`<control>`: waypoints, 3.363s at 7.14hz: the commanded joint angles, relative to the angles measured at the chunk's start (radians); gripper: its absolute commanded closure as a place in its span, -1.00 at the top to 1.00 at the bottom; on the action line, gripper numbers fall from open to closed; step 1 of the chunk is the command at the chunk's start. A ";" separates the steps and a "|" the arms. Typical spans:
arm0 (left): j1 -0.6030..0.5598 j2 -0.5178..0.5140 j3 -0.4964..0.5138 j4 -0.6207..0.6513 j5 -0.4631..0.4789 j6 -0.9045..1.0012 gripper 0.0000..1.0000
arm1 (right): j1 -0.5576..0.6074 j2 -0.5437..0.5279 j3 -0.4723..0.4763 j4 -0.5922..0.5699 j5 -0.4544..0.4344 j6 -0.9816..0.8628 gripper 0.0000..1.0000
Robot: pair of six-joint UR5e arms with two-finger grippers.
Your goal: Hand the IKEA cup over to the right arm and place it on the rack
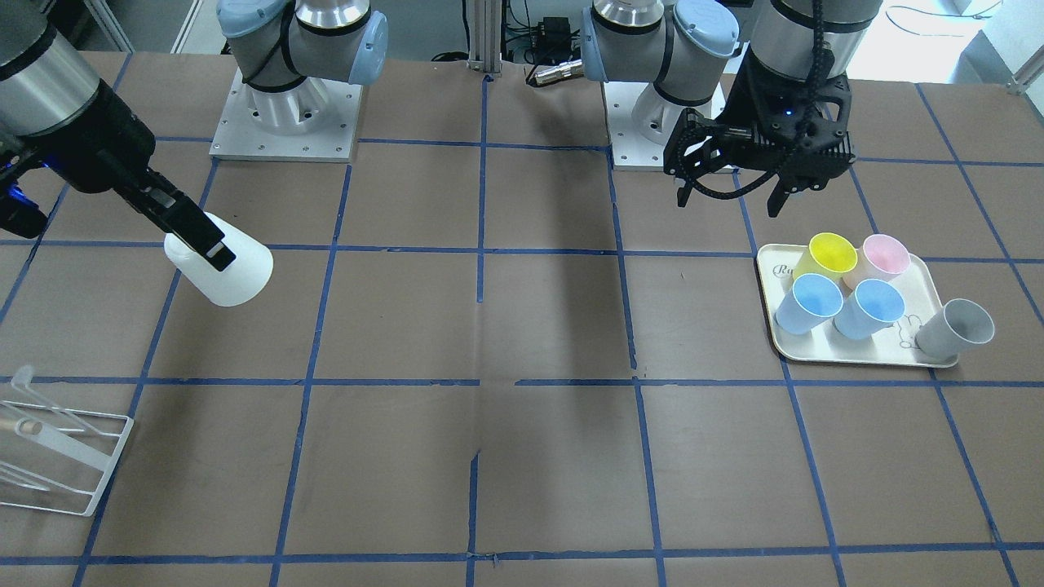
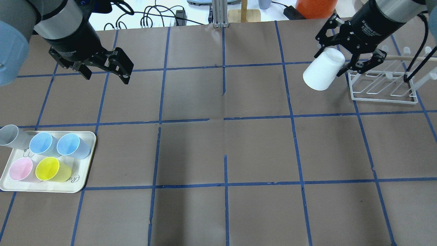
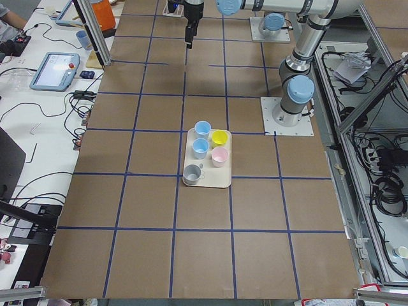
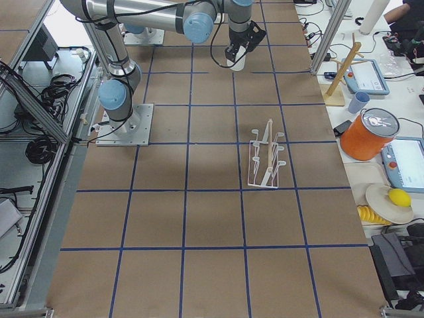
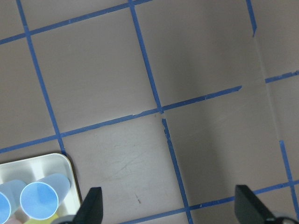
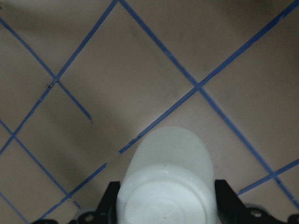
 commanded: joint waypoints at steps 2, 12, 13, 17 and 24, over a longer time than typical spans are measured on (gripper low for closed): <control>0.014 -0.001 -0.009 0.014 -0.007 -0.084 1.00 | -0.011 0.048 -0.004 -0.144 -0.189 -0.236 -0.21; 0.023 0.036 -0.009 -0.061 -0.010 -0.021 1.00 | -0.217 0.407 -0.371 -0.161 -0.173 -0.610 -0.16; 0.023 0.039 -0.009 -0.061 -0.004 -0.020 1.00 | -0.231 0.432 -0.398 -0.161 -0.157 -0.619 -0.13; 0.023 0.036 -0.010 -0.057 -0.008 -0.023 1.00 | -0.240 0.496 -0.422 -0.169 -0.143 -0.629 -0.09; 0.023 0.036 -0.010 -0.055 -0.001 -0.021 1.00 | -0.243 0.522 -0.403 -0.168 -0.146 -0.613 -0.08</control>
